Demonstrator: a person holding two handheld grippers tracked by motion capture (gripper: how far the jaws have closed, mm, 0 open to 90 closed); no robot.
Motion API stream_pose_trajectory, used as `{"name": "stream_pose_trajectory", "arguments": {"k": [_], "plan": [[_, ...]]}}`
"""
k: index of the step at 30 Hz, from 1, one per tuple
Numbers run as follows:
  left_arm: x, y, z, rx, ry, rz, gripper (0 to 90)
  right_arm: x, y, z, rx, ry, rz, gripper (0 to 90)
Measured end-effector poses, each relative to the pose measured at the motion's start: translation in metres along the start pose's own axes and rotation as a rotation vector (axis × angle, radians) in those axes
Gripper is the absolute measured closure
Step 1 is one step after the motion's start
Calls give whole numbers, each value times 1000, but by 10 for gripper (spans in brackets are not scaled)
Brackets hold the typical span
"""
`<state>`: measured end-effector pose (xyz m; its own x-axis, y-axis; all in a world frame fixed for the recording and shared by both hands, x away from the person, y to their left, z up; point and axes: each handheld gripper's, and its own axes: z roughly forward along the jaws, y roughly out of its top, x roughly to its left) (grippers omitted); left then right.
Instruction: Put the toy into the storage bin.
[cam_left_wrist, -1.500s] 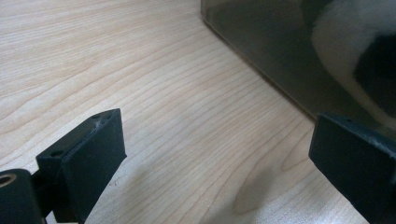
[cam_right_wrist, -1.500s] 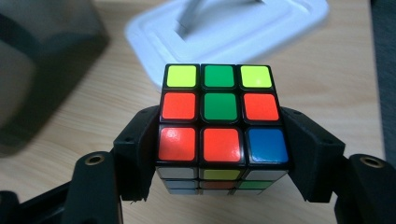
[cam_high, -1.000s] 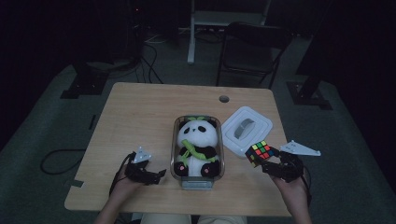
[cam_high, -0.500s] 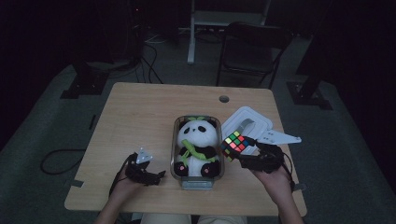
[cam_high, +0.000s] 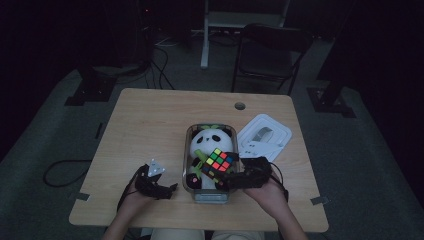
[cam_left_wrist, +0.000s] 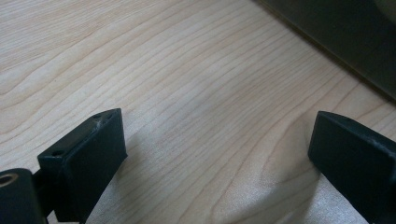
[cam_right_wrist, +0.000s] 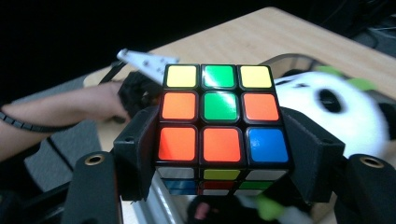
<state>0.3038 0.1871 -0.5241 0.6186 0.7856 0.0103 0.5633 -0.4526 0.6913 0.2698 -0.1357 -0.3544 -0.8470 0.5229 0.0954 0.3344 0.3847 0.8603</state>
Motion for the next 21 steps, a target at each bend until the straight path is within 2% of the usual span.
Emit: {"name": "stream_pose_trajectory", "arguments": {"k": [3, 6, 9, 12, 14, 17, 21], "plan": [[0, 0, 0, -2, 1, 0, 47, 4, -2, 12, 47, 16, -19, 340], [0, 0, 0, -1, 0, 1, 47, 6, -6, 24, 105, 9, -34, 340], [0, 0, 0, -1, 1, 1, 47, 3, -8, 28, 119, 15, -21, 341], [0, 0, 0, -1, 1, 0, 47, 2, -6, 30, 127, 23, -27, 341], [0, 0, 0, -1, 2, -1, 47, -1, -6, 32, 136, 29, -11, 341], [0, 0, 0, 1, 3, 2, 48, -2, -10, 43, 203, -2, -42, 341], [0, 0, 0, 2, 3, 1, 47, -5, -18, 48, 223, 10, -24, 341]]}}
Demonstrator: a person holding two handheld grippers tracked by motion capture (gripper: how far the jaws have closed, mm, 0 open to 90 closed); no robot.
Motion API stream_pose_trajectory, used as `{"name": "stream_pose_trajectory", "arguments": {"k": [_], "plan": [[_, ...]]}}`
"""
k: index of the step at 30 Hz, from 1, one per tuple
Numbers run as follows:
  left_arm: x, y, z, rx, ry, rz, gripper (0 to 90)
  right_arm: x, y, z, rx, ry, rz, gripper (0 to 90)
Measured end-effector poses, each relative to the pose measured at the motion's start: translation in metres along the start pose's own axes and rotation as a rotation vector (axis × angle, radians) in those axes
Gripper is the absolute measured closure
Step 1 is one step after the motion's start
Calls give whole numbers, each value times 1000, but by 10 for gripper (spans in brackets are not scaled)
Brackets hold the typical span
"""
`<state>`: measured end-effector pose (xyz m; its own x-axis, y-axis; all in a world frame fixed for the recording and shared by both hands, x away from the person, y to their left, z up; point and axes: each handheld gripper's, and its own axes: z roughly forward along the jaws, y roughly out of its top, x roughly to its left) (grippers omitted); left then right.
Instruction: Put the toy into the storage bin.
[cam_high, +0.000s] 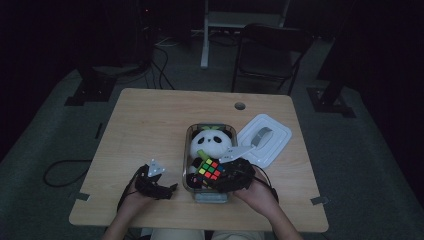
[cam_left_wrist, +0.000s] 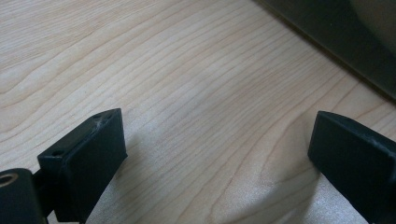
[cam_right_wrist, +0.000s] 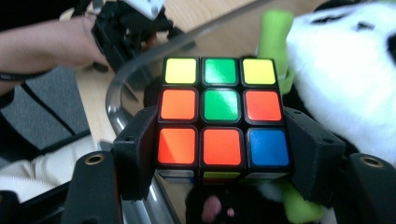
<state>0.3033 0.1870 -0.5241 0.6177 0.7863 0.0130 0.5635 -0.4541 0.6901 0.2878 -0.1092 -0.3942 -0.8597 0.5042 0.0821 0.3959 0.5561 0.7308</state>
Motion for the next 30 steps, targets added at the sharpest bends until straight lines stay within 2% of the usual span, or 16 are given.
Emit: {"name": "stream_pose_trajectory", "arguments": {"k": [3, 9, 13, 15, 17, 19, 20, 22, 23, 24, 25, 26, 27, 30], "plan": [[0, 0, 0, 0, 1, -1, 47, 0, -3, 3, 37, 1, -11, 339], [-1, 0, 0, 2, 4, -4, 47, -2, -6, 2, 31, 16, 5, 333], [-2, -1, -1, 2, 7, -7, 47, -7, -8, -3, 9, 56, 43, 315], [-2, 0, -3, 29, -6, 8, 47, -9, -8, -11, -16, 80, 67, 309], [0, 1, -6, 51, -5, -4, 65, -11, -7, -23, -55, 71, 77, 296], [3, 4, -14, 35, -11, -31, 71, -12, -5, -35, -90, 48, 90, 298], [5, 6, -21, 12, -14, -31, 79, -12, -4, -40, -107, 36, 92, 318], [5, 13, -39, -56, -16, -40, 182, -12, -3, -49, -126, 3, 81, 374], [4, 17, -49, -88, -24, -29, 183, -12, -3, -52, -134, -12, 78, 438], [1, 21, -59, -125, -34, -17, 225, -11, -3, -54, -138, -22, 72, 511], [-1, 26, -68, -161, -41, -7, 309, -10, -3, -55, -143, -35, 60, 555], [-5, 31, -76, -187, -58, 1, 345, -9, -3, -55, -150, -44, 53, 608], [-9, 36, -84, -211, -83, 15, 354, -8, -2, -54, -147, -43, 51, 688], [-29, 51, -101, -253, -142, 98, 531, -3, -1, -49, -129, -43, 31, 848]]}}
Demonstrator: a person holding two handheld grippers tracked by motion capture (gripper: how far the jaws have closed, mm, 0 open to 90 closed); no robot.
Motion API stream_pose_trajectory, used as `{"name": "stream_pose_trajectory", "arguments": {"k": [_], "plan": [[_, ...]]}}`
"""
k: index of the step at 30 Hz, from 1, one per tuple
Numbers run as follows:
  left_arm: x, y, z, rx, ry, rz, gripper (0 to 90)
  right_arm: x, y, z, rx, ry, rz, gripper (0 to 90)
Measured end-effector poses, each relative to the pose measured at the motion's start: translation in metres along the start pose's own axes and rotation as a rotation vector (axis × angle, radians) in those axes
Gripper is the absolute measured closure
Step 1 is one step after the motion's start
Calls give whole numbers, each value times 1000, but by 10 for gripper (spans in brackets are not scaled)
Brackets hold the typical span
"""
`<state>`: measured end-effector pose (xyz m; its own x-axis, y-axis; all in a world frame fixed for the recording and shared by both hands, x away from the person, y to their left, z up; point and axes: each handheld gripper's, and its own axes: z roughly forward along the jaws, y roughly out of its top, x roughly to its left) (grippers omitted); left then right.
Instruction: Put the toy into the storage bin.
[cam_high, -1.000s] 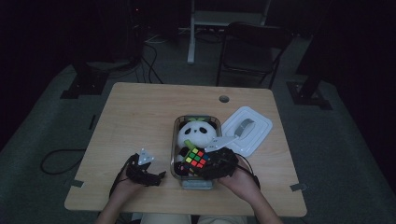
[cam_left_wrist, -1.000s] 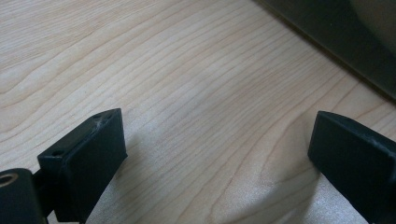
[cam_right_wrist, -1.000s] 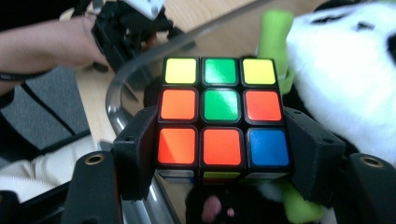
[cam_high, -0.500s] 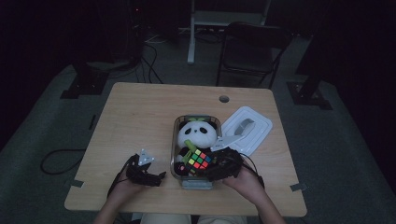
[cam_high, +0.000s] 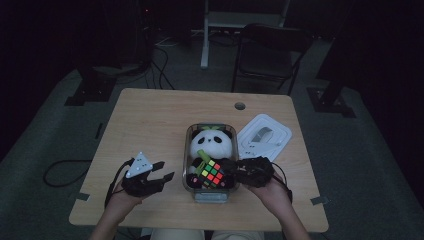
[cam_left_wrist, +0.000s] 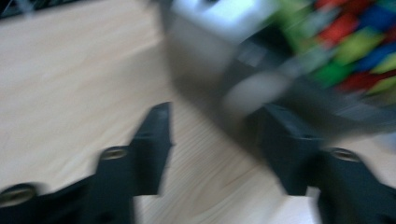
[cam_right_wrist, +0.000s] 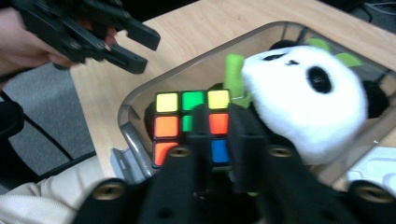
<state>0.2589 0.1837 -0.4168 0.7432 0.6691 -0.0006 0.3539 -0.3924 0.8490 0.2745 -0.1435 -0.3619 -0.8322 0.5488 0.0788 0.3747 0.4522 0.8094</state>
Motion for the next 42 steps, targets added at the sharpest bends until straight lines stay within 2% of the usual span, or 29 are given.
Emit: {"name": "stream_pose_trajectory", "arguments": {"k": [3, 6, 7, 9, 14, 16, 17, 18, 22, 24, 26, 29, 30, 34, 40, 42], "plan": [[-22, 20, -4, -31, -44, 78, 684, 5, 2, 7, 17, 17, -13, 900], [-37, 36, -3, -46, -111, 120, 814, 7, 5, 14, 42, 27, -19, 900], [-40, 41, -1, -49, -137, 120, 846, 8, 6, 17, 54, 30, -23, 900], [-45, 48, 3, -42, -161, 141, 900, 8, 6, 22, 68, 35, -30, 900], [-53, 60, 19, -6, -179, 184, 900, 5, 8, 29, 78, 31, -26, 900], [-55, 62, 22, 6, -165, 200, 899, 5, 9, 29, 81, 30, -25, 900], [-56, 65, 28, 25, -177, 208, 899, 4, 10, 30, 86, 34, -26, 900], [-58, 67, 34, 43, -157, 227, 899, 4, 12, 31, 90, 25, -36, 900], [-57, 71, 45, 73, -157, 242, 900, 4, 14, 36, 107, 21, -48, 900], [-57, 71, 48, 87, -157, 250, 900, 4, 15, 39, 114, 14, -48, 900], [-58, 68, 51, 105, -146, 270, 900, 2, 14, 44, 124, 26, -31, 900], [-54, 66, 53, 108, -170, 254, 900, 1, 11, 48, 127, 35, -22, 900], [-50, 64, 55, 117, -195, 242, 900, 0, 11, 50, 133, 38, -19, 900], [-44, 59, 60, 141, -215, 246, 900, -2, 9, 58, 154, 48, -18, 900], [-42, 57, 63, 171, -222, 251, 900, -2, 5, 64, 151, 49, -14, 900], [-44, 58, 64, 194, -214, 274, 900, -1, 5, 66, 150, 43, -8, 900]]}}
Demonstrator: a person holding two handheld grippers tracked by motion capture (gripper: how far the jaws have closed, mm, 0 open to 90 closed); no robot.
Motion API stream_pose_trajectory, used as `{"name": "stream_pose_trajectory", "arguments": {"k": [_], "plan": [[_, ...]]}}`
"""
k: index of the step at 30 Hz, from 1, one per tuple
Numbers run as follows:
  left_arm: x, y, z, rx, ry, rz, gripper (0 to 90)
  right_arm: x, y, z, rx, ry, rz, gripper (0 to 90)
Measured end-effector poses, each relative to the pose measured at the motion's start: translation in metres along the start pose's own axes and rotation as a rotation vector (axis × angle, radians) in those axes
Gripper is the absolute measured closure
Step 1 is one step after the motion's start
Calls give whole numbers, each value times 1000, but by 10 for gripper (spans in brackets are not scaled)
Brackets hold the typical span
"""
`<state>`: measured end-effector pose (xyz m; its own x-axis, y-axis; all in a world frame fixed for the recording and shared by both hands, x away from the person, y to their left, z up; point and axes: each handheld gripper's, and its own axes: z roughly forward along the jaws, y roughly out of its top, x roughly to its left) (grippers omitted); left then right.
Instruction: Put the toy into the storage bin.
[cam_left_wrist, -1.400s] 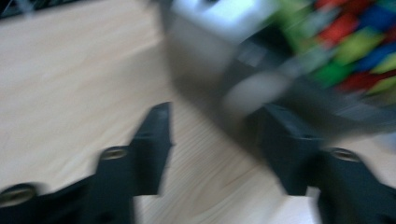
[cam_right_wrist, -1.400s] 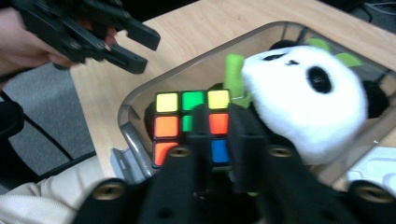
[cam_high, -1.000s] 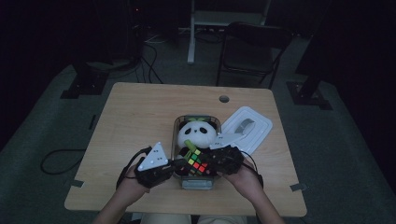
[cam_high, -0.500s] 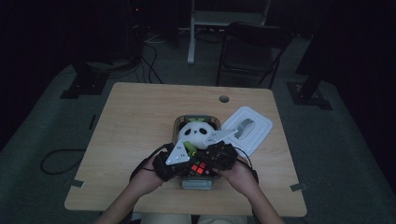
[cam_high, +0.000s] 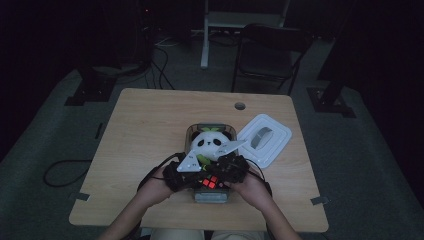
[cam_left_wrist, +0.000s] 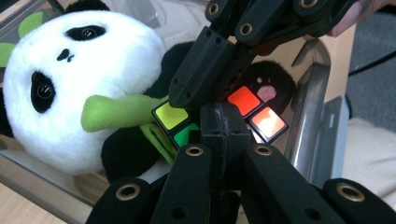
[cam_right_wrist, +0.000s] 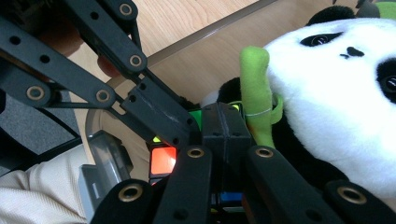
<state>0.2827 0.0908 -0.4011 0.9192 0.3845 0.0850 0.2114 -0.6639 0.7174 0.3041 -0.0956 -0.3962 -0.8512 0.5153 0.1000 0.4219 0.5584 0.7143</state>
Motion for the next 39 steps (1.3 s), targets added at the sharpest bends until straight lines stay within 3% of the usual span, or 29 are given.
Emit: {"name": "stream_pose_trajectory", "arguments": {"k": [4, 9, 12, 13, 14, 17, 25, 34, 39], "plan": [[-2, 1, 0, 29, 12, 9, 900, -1, -3, 2, -18, 15, 11, 900], [-3, -1, -5, -26, 8, -33, 900, -2, -4, -2, -53, 34, 30, 900], [-3, -1, -11, -68, -1, -61, 900, -4, -5, -12, -88, 38, 50, 755], [-3, -2, -15, -92, 14, -84, 900, -6, -5, -17, -102, 52, 68, 725], [-2, -2, -17, -101, 15, -91, 804, -8, -5, -22, -106, 52, 74, 687], [1, -3, -25, -133, 28, -113, 767, -9, -7, -31, -106, 19, 66, 633], [2, -1, -20, -139, 4, -125, 753, -6, -10, -33, -113, 49, 72, 631], [4, -3, -19, -139, 0, -135, 735, -5, -12, -38, -129, 4, 73, 608], [4, -4, -16, -129, -7, -134, 718, -3, -14, -37, -105, 8, 54, 764]]}}
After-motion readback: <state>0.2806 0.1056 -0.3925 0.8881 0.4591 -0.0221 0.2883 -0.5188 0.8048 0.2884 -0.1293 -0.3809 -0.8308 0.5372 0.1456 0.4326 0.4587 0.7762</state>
